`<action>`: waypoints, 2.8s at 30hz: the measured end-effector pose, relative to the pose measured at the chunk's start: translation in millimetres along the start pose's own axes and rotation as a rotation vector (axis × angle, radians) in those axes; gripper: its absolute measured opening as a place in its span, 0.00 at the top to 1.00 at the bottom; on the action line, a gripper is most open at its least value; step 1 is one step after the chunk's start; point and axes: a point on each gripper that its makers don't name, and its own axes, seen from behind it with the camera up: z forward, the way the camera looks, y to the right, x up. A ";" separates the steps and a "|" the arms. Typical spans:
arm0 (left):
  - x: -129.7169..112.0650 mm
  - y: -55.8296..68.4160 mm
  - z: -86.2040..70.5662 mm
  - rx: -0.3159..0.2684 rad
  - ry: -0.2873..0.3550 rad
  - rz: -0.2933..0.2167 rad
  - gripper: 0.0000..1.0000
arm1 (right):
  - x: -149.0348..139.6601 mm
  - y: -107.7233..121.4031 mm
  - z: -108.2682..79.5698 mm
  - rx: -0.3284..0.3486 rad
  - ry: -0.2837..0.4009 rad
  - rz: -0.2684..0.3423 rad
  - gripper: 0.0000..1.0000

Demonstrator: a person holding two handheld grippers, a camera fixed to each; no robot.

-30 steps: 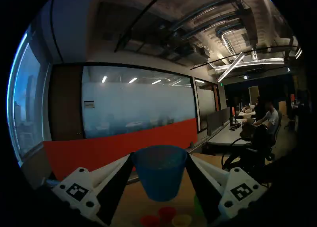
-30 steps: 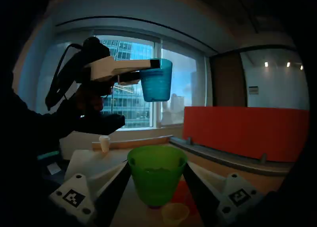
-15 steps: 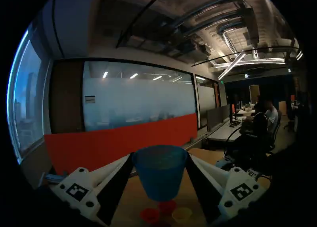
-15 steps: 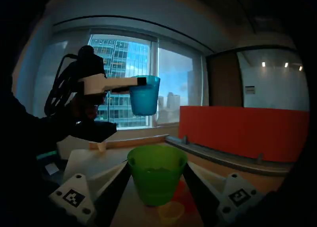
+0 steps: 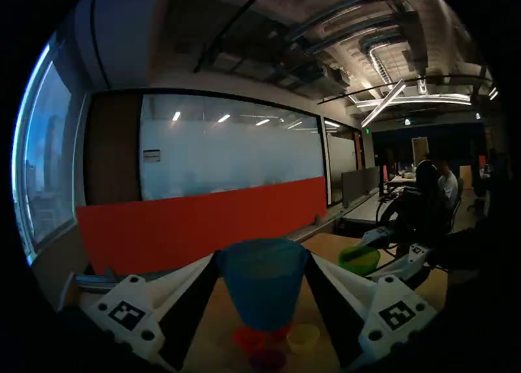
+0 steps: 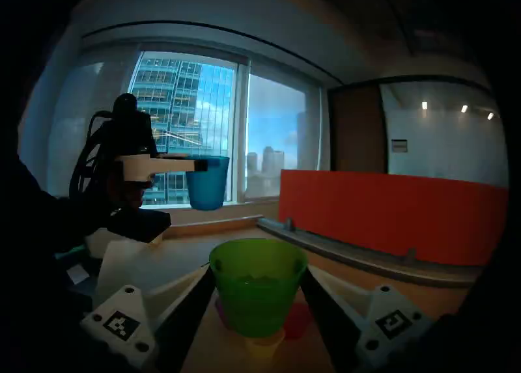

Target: Pour water

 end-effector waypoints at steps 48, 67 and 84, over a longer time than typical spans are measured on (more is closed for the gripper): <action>-157.7 4.7 -43.3 -0.007 -0.313 0.016 0.10 | -37.5 15.1 -28.8 -0.005 -0.152 -0.011 0.10; -220.1 12.1 -52.2 -0.035 -0.472 0.042 0.10 | -86.9 21.6 -34.2 0.014 -0.285 0.000 0.10; -273.6 15.5 -60.5 -0.074 -0.595 0.025 0.10 | -122.9 28.8 -32.4 0.023 -0.387 0.003 0.10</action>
